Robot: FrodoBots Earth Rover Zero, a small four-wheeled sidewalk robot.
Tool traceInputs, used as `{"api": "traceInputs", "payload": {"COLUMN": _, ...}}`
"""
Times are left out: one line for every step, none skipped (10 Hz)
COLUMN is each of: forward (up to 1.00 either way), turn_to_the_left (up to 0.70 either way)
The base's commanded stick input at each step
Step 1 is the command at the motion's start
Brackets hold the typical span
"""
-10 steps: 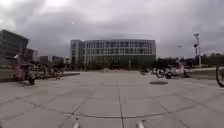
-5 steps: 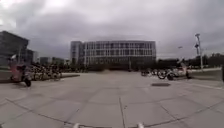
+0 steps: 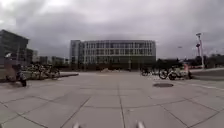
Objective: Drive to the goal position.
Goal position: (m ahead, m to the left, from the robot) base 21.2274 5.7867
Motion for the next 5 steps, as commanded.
{"api": "traceInputs", "payload": {"forward": 0.45, "turn_to_the_left": 0.00}}
{"api": "traceInputs", "payload": {"forward": 0.45, "turn_to_the_left": 0.00}}
{"api": "traceInputs", "payload": {"forward": 0.45, "turn_to_the_left": 0.00}}
{"api": "traceInputs", "payload": {"forward": 0.45, "turn_to_the_left": 0.00}}
{"api": "traceInputs", "payload": {"forward": 0.45, "turn_to_the_left": 0.00}}
